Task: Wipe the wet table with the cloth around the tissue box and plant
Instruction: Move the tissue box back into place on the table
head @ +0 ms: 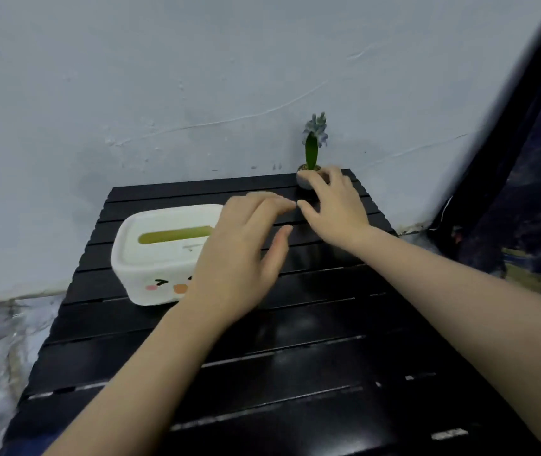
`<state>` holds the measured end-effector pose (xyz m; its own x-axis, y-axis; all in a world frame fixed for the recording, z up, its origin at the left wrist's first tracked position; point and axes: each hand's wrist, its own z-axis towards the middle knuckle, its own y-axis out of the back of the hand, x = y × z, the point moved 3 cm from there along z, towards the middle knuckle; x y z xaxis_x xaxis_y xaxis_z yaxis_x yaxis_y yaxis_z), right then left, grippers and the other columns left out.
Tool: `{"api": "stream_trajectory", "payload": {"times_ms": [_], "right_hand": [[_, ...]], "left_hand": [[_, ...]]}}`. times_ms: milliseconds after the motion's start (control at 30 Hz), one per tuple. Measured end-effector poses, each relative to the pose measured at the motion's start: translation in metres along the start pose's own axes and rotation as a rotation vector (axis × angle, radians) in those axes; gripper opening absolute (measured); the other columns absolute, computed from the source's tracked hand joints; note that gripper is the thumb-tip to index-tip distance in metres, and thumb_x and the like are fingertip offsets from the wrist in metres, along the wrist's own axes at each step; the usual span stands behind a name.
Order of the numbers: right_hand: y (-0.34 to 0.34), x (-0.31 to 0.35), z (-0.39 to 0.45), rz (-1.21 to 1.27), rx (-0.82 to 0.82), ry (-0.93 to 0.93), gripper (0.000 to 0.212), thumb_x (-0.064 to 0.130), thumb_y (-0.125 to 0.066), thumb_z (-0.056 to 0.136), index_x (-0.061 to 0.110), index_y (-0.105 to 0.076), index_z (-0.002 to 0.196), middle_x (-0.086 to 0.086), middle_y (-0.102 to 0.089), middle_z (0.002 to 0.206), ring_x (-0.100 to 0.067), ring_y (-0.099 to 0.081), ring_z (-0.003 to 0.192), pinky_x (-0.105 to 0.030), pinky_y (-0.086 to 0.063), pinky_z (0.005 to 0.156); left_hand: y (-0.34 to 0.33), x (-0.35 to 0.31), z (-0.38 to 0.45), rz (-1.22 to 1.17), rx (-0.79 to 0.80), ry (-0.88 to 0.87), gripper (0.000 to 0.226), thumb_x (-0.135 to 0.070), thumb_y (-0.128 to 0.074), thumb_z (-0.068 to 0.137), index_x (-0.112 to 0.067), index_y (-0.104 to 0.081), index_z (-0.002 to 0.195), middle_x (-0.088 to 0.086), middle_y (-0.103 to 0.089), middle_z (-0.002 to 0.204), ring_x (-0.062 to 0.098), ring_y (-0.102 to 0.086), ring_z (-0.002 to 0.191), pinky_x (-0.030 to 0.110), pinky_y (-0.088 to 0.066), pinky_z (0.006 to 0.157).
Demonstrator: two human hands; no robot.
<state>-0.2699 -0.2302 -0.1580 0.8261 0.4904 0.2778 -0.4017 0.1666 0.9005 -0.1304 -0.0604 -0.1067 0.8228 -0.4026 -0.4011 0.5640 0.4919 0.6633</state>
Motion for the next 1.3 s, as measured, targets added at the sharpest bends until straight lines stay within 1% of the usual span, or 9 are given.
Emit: {"api": "stream_trajectory", "payload": {"times_ms": [167, 333, 433, 567, 867, 967, 1033, 1167, 1300], "right_hand": [[-0.034, -0.025, 0.042, -0.12, 0.165, -0.095, 0.057, 0.05, -0.053, 0.092, 0.038, -0.034, 0.144, -0.017, -0.022, 0.153, -0.041, -0.035, 0.128, -0.049, -0.034, 0.104], [-0.064, -0.044, 0.076, -0.085, 0.291, -0.154, 0.066, 0.051, -0.054, 0.093, 0.041, -0.023, 0.15, -0.018, 0.001, 0.162, -0.044, -0.017, 0.143, -0.052, -0.029, 0.112], [-0.076, -0.051, 0.089, -0.003, 0.277, -0.152, 0.063, 0.044, -0.055, 0.094, 0.038, -0.025, 0.15, -0.018, -0.01, 0.159, -0.042, -0.022, 0.14, -0.052, -0.036, 0.109], [-0.081, -0.05, 0.093, 0.099, 0.155, -0.119, 0.046, 0.024, -0.056, 0.095, 0.026, -0.041, 0.138, -0.015, -0.035, 0.134, -0.037, -0.037, 0.123, -0.049, -0.047, 0.094], [-0.057, -0.019, 0.057, 0.225, 0.147, 0.053, 0.042, 0.021, -0.063, 0.09, 0.028, -0.047, 0.128, -0.011, -0.039, 0.124, -0.034, -0.039, 0.122, -0.046, -0.045, 0.099], [-0.043, -0.003, 0.033, 0.256, 0.197, 0.149, 0.045, 0.023, -0.066, 0.088, 0.029, -0.049, 0.13, -0.009, -0.04, 0.125, -0.03, -0.042, 0.121, -0.043, -0.042, 0.104], [-0.033, 0.005, 0.015, 0.279, 0.249, 0.184, 0.046, 0.025, -0.069, 0.087, 0.031, -0.05, 0.129, -0.006, -0.04, 0.128, -0.027, -0.042, 0.123, -0.04, -0.039, 0.108], [-0.019, 0.021, -0.019, 0.281, 0.344, 0.257, 0.049, 0.026, -0.073, 0.086, 0.037, -0.051, 0.128, -0.005, -0.04, 0.134, -0.025, -0.04, 0.129, -0.04, -0.038, 0.11], [-0.011, 0.033, -0.052, 0.355, 0.343, 0.242, 0.05, 0.027, -0.073, 0.085, 0.038, -0.052, 0.129, -0.001, -0.04, 0.132, -0.021, -0.042, 0.128, -0.037, -0.037, 0.111]], "left_hand": [[-0.067, 0.014, -0.003, 0.037, 0.311, 0.051, 0.043, -0.009, -0.045, 0.097, -0.018, -0.053, 0.138, 0.004, -0.049, 0.145, 0.025, -0.045, 0.132, 0.041, -0.045, 0.104], [-0.106, 0.034, -0.017, 0.162, 0.641, 0.136, 0.058, -0.049, -0.022, 0.105, -0.031, -0.007, 0.158, 0.002, 0.001, 0.167, 0.02, 0.004, 0.154, 0.041, -0.004, 0.126], [-0.115, 0.041, -0.028, 0.243, 0.71, 0.134, 0.062, -0.054, -0.017, 0.104, -0.032, 0.001, 0.158, 0.003, 0.009, 0.167, 0.021, 0.012, 0.154, 0.043, 0.004, 0.125], [-0.121, 0.046, -0.037, 0.28, 0.693, 0.115, 0.063, -0.056, -0.018, 0.103, -0.03, -0.003, 0.158, 0.005, 0.004, 0.167, 0.025, 0.008, 0.154, 0.043, 0.006, 0.124], [-0.11, 0.037, -0.034, 0.284, 0.702, 0.148, 0.058, -0.05, -0.034, 0.101, -0.021, -0.034, 0.152, 0.011, -0.026, 0.162, 0.032, -0.022, 0.15, 0.047, -0.018, 0.122], [-0.096, 0.029, -0.041, 0.341, 0.641, 0.111, 0.042, -0.038, -0.062, 0.091, -0.014, -0.063, 0.125, 0.013, -0.059, 0.138, 0.035, -0.058, 0.124, 0.046, -0.051, 0.096], [-0.086, 0.023, -0.052, 0.371, 0.642, 0.101, 0.031, -0.03, -0.069, 0.085, -0.013, -0.069, 0.111, 0.011, -0.067, 0.124, 0.033, -0.065, 0.106, 0.042, -0.057, 0.078], [-0.062, 0.011, -0.075, 0.389, 0.674, 0.13, 0.033, -0.01, -0.063, 0.075, -0.012, -0.069, 0.107, 0.009, -0.07, 0.115, 0.032, -0.066, 0.094, 0.041, -0.058, 0.07], [-0.04, 0.004, -0.102, 0.409, 0.617, 0.165, 0.046, -0.017, -0.034, 0.076, -0.013, -0.072, 0.102, 0.008, -0.072, 0.11, 0.031, -0.068, 0.086, 0.041, -0.059, 0.063]]}}
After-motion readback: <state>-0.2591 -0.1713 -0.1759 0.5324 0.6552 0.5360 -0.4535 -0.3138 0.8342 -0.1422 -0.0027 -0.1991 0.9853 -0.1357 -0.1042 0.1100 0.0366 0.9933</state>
